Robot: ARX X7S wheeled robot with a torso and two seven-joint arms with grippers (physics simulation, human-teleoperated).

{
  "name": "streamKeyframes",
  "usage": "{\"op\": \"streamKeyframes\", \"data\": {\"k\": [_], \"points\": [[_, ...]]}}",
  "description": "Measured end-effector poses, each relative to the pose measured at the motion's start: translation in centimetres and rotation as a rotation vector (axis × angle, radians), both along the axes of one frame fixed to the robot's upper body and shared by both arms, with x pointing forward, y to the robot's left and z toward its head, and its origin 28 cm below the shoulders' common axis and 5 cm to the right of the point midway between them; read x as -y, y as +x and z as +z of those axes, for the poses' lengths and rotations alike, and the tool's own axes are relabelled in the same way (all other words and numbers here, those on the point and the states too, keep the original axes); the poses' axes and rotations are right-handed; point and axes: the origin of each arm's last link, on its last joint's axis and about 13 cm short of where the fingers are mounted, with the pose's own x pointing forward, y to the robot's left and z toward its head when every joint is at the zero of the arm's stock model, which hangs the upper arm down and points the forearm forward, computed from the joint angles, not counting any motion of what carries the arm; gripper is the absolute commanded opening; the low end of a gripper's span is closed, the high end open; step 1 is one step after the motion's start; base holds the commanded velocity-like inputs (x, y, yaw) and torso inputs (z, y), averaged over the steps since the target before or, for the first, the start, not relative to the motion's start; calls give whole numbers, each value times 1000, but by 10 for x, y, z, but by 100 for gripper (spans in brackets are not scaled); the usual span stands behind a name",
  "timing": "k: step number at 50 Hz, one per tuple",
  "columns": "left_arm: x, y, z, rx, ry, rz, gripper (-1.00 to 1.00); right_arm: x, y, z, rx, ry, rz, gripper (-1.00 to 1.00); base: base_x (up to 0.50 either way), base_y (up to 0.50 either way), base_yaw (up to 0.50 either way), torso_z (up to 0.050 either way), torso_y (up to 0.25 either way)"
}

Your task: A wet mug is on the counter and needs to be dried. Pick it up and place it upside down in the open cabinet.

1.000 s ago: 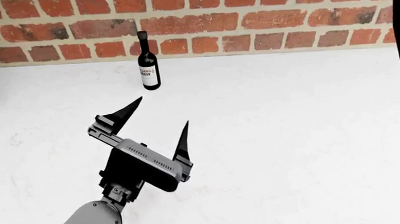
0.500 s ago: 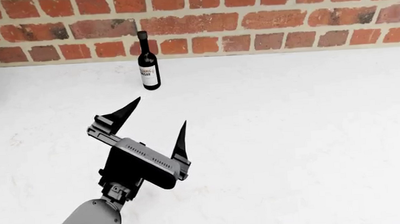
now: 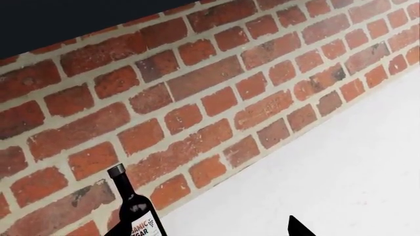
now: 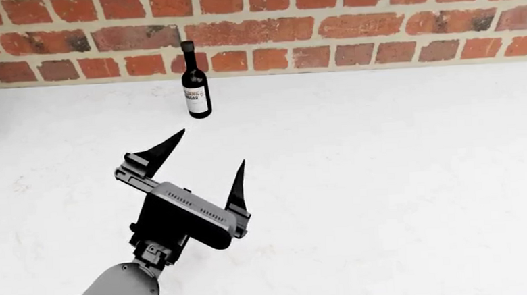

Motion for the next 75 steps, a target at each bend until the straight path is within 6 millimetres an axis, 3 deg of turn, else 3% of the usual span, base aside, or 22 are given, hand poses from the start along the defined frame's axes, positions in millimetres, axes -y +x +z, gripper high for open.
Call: {"op": "streamKeyframes", "data": {"k": [19, 40, 75], "points": [[-1, -1, 3, 5, -1, -2, 100, -12, -23, 19, 75, -57, 53, 100, 0, 0, 0, 0, 0], [-1, 0, 1, 2, -5, 3, 100, -34, -40, 26, 105, -82, 214, 100, 0, 0, 0, 0, 0], [-5, 14, -2, -47, -22, 75, 100, -50, -75, 1, 92, -124, 358, 100, 0, 0, 0, 0, 0]]}}
